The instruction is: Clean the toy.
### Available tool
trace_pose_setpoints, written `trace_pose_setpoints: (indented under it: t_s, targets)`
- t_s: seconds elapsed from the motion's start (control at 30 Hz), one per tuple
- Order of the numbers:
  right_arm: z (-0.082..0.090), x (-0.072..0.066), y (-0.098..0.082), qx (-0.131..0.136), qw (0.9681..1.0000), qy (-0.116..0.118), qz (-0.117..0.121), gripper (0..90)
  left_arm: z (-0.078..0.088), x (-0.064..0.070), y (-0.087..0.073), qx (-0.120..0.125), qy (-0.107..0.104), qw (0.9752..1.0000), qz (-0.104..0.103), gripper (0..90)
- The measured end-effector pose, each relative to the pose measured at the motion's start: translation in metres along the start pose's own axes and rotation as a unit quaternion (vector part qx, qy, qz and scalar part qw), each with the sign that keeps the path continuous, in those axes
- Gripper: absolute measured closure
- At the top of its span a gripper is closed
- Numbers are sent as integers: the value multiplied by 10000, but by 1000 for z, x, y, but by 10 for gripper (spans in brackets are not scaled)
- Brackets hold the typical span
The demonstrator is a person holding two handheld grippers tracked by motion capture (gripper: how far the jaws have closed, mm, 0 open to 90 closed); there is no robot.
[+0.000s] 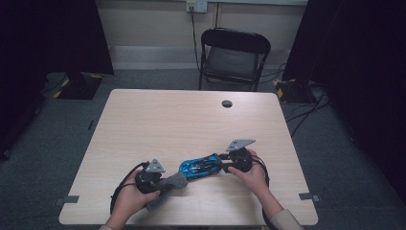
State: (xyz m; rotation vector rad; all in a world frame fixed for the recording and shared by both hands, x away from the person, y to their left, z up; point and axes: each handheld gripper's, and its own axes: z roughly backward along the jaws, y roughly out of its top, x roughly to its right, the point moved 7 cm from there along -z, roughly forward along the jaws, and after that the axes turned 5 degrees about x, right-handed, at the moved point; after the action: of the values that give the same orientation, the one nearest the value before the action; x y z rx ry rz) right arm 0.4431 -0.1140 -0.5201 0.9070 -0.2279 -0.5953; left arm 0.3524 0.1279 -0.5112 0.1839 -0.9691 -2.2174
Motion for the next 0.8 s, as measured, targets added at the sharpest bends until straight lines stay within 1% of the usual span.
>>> trace_pose_setpoints:
  t_s: [0.37, 0.53, 0.67, 0.8]
  targets:
    - [0, 1, 0, 23, 10000, -17, -18, 582, 6, -8, -3, 21, 89, 9999, 108, 718]
    - [1, 1, -1, 32, 10000, -31, -31, 575, 9, -12, -4, 105, 133, 9996, 234, 718]
    - [1, 3, -1, 39, 10000, -50, -66, 566, 12, -17, -4, 128, 179, 9994, 273, 718]
    - [1, 3, -1, 36, 10000, -42, -67, 569, 14, -22, -2, 219, 268, 9987, 369, 718]
